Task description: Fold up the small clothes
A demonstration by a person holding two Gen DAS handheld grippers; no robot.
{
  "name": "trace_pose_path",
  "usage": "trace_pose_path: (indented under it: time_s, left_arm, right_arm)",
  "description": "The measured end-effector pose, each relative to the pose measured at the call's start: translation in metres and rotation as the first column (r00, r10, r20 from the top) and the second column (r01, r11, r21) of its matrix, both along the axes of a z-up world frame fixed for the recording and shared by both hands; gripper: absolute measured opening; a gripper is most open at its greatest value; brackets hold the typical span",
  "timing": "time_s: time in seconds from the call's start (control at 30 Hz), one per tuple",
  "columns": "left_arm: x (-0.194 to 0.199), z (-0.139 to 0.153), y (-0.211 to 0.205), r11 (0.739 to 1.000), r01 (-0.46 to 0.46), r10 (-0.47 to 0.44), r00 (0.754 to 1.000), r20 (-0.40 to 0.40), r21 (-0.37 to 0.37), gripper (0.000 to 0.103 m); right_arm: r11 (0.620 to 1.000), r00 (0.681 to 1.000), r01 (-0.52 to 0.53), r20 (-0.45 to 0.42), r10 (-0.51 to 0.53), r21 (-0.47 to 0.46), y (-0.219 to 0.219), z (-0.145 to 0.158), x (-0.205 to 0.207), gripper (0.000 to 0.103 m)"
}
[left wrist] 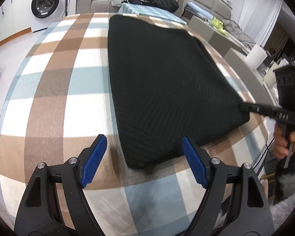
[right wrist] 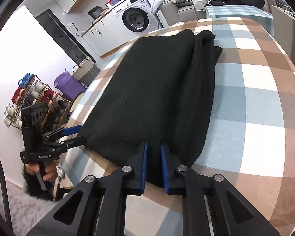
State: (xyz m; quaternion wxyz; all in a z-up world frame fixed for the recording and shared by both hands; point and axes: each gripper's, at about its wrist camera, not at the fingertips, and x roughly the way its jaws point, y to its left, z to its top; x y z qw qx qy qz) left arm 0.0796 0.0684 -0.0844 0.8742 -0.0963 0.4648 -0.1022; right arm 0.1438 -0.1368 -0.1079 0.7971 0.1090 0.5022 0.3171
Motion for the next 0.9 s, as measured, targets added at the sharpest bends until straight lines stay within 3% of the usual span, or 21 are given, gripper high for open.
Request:
trace_pose_path:
  time_s: [0.27, 0.4, 0.53, 0.6, 0.67, 0.77, 0.9]
  left_arm:
    - [0.013, 0.007, -0.003, 1.0, -0.016, 0.017, 1.0, 0.023, -0.013, 0.077]
    - [0.023, 0.006, -0.004, 0.999, -0.023, 0.024, 0.999, 0.032, -0.028, 0.077]
    - [0.034, 0.003, -0.004, 0.998, -0.045, 0.046, 0.999, 0.027, -0.041, 0.077]
    - [0.038, 0.001, -0.005, 0.998, -0.05, 0.051, 0.998, 0.021, -0.04, 0.077]
    - [0.04, 0.0, -0.006, 0.998, -0.05, 0.05, 0.999, 0.017, -0.025, 0.077]
    - [0.041, -0.003, -0.008, 0.999, -0.035, 0.035, 0.999, 0.003, -0.021, 0.077]
    - [0.042, -0.004, -0.008, 0.999, -0.033, 0.033, 0.999, -0.004, -0.013, 0.077]
  right_arm:
    - [0.999, 1.0, -0.003, 0.005, 0.003, -0.036, -0.004, -0.009, -0.01, 0.014]
    - [0.999, 0.999, 0.013, 0.032, -0.012, -0.036, -0.001, 0.002, 0.001, 0.018]
    - [0.997, 0.997, 0.071, 0.007, -0.071, -0.009, 0.009, -0.006, 0.025, 0.018]
    - [0.996, 0.996, 0.093, -0.01, -0.093, 0.004, 0.013, -0.012, 0.032, 0.013]
    - [0.995, 0.994, 0.1, 0.032, -0.1, 0.007, 0.014, -0.008, 0.03, 0.008]
    - [0.992, 0.993, 0.113, 0.037, -0.111, -0.058, 0.01, -0.011, 0.026, 0.007]
    - [0.991, 0.991, 0.13, 0.038, -0.129, -0.024, -0.002, -0.007, 0.024, 0.009]
